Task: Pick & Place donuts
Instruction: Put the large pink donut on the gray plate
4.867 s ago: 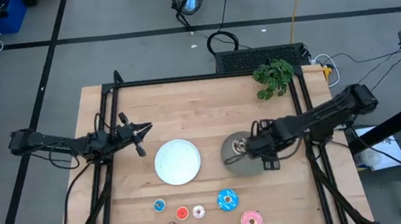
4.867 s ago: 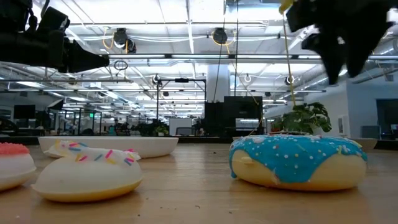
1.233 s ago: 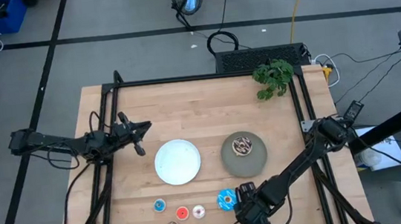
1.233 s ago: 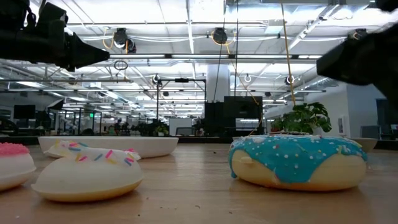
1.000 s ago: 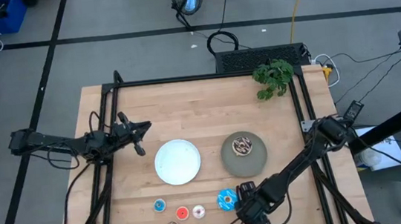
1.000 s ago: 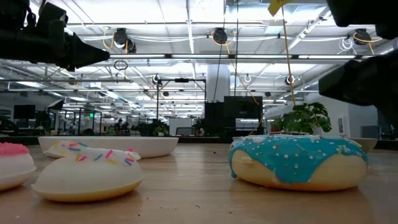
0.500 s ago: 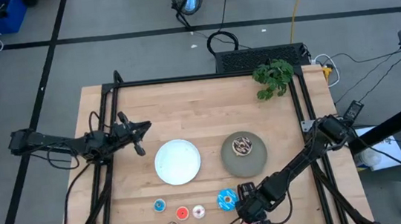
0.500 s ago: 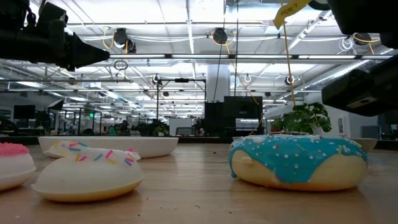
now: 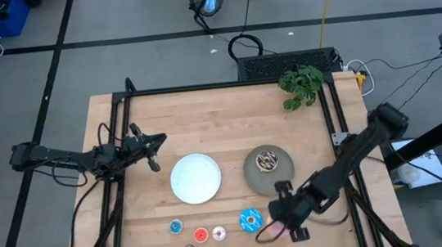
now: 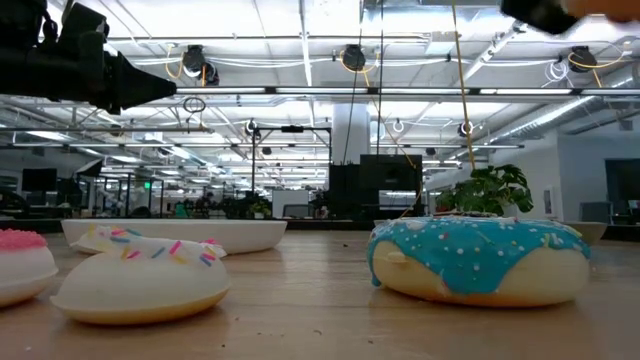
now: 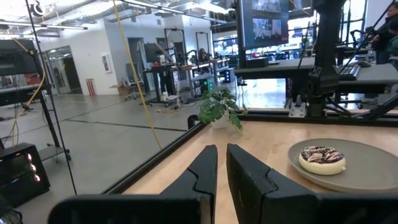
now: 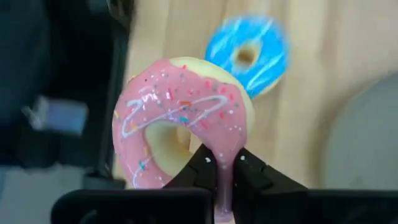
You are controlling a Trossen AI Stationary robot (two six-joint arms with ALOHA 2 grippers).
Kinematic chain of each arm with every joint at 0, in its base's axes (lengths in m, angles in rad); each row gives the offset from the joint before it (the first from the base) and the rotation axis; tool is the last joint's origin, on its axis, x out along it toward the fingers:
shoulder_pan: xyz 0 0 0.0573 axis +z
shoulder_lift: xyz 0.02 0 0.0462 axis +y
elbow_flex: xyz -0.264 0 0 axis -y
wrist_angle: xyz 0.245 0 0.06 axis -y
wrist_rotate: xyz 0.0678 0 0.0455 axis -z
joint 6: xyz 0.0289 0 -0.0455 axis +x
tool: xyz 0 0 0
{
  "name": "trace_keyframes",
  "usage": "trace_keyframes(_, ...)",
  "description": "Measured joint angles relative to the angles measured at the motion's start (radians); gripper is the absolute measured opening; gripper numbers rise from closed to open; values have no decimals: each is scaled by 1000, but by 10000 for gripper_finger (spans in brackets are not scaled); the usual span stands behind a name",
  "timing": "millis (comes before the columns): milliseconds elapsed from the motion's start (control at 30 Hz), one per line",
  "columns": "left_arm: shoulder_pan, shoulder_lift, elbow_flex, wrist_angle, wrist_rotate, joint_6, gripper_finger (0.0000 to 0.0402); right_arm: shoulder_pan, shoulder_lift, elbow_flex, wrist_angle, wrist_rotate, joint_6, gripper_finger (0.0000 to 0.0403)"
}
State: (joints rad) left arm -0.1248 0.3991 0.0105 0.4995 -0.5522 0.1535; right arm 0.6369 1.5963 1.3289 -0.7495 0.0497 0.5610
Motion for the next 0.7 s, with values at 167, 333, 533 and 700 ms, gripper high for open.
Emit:
trace_keyframes(167, 0, 0, 0, 0, 0, -1, 42, -49, -125, 7, -118, 22, 7, 11)
trace_keyframes(333, 0, 0, 0, -1, 0, -1, 42, -113, -198, 8, -227, 58, 3, 11)
trace_keyframes(533, 0, 0, 0, -3, 0, -3, 42, -161, -208, 8, -263, 57, -1, 14)
trace_keyframes(700, 0, 0, 0, -3, -2, 10, 42, -187, -208, 8, -302, 58, -16, 14)
